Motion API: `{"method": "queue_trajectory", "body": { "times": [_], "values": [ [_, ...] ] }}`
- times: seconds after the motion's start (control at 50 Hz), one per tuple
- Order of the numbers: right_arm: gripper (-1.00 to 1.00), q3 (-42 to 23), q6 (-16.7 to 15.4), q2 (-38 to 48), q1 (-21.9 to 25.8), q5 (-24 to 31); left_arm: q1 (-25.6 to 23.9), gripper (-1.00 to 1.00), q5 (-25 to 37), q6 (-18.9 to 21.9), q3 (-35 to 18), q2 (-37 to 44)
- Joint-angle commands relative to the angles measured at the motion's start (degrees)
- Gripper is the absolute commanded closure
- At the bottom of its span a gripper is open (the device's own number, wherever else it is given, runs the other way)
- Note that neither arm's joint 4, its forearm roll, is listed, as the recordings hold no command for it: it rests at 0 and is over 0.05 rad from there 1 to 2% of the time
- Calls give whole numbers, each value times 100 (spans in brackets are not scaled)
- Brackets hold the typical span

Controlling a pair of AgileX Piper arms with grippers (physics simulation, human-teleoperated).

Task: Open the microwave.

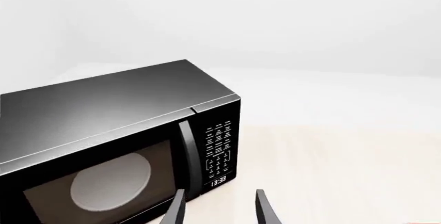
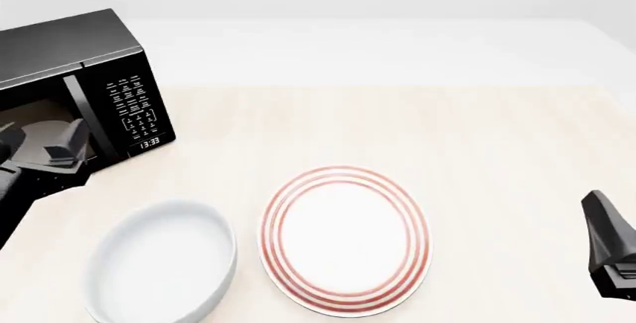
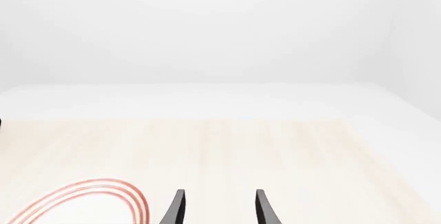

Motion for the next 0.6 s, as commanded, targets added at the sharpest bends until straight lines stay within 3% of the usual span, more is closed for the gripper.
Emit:
{"method": "queue_trajectory", "body": {
  "times": [0.02,0.08,0.1,0.12,0.14,0.2,0.24,0.28,0.34,0.6],
  "values": [
    [-100,0,2,0,0,3,133,-100,-857,-92,-240,1233],
    [-100,0,2,0,-1,3,143,-100,-448,-99,-436,1066],
    [-100,0,1,0,0,2,153,-100,-737,-105,-356,1280],
    [-100,0,1,0,0,2,171,-100,-363,-110,-491,1038],
    [-100,0,2,0,-1,3,232,-100,-787,-110,-365,1337],
    [-100,0,3,0,-1,2,268,-100,-1039,-135,-326,1520],
    [-100,0,2,0,-1,2,340,-100,-496,-171,-526,1171],
    [-100,0,2,0,-2,2,367,-100,-1037,-181,-369,1571],
    [-100,0,2,0,-1,3,366,-100,-597,-190,-552,1363],
    [-100,0,2,0,-1,3,519,-100,-1019,-260,-622,1915]
  ]
}}
